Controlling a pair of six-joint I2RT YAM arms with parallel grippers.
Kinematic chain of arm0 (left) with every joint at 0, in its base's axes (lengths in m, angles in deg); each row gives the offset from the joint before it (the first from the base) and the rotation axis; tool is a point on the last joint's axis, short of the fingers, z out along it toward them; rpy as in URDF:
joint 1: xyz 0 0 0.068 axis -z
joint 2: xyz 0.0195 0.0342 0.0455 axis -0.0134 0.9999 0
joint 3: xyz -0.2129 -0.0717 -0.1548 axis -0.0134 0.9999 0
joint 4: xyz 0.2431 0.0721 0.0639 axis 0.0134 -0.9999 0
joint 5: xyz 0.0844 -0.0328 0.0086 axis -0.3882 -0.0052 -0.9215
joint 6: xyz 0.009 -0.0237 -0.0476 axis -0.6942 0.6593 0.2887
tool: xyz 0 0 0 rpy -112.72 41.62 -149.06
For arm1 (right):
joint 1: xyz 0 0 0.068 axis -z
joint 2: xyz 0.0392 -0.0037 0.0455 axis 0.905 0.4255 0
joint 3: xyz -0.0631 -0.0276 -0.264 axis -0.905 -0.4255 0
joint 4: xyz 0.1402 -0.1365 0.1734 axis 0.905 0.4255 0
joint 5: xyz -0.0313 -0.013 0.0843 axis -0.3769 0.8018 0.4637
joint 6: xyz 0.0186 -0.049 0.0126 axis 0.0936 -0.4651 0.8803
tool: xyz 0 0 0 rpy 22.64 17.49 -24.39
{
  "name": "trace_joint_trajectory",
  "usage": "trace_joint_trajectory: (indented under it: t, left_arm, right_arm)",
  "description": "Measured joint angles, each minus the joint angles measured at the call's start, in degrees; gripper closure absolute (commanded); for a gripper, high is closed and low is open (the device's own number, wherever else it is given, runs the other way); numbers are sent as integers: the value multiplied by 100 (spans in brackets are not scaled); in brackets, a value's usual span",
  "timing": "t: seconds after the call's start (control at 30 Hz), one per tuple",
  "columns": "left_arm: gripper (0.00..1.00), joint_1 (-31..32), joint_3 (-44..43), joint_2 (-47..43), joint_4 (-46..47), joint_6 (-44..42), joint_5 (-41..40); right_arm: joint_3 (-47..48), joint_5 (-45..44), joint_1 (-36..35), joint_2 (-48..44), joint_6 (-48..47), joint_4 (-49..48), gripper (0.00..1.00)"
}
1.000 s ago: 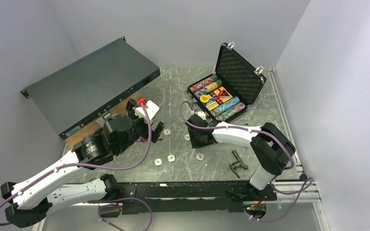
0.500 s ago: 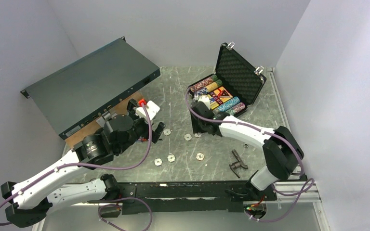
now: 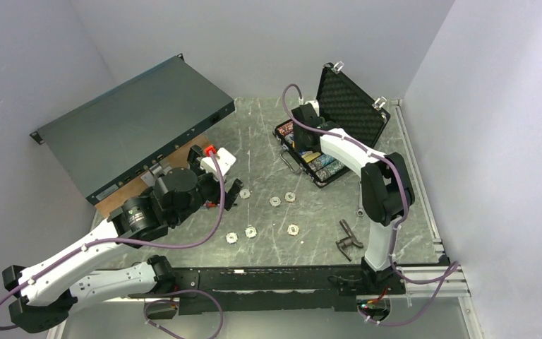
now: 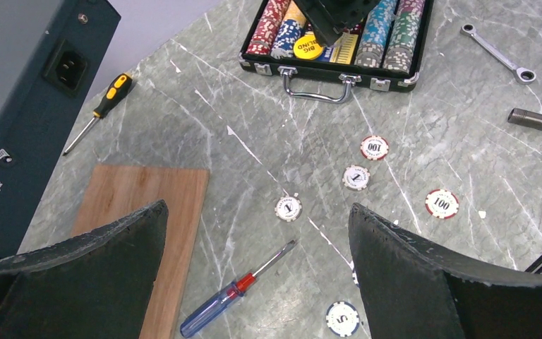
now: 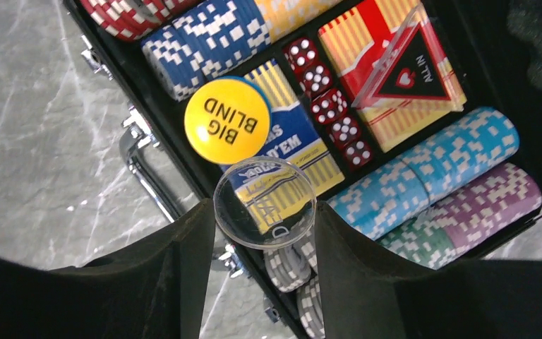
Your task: Pack up texas hold em set
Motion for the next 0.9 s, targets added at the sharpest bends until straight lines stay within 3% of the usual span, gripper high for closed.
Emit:
trace_joint_trajectory:
  t: [0.23, 0.9]
  left_arm:
    - [1, 0, 0, -7, 0, 4, 105]
    - [1, 0, 59, -177, 28, 7, 155]
  right_arm:
    - [433, -68, 118, 424, -402, 221, 61]
    - [474, 444, 459, 754, -592, 297, 53]
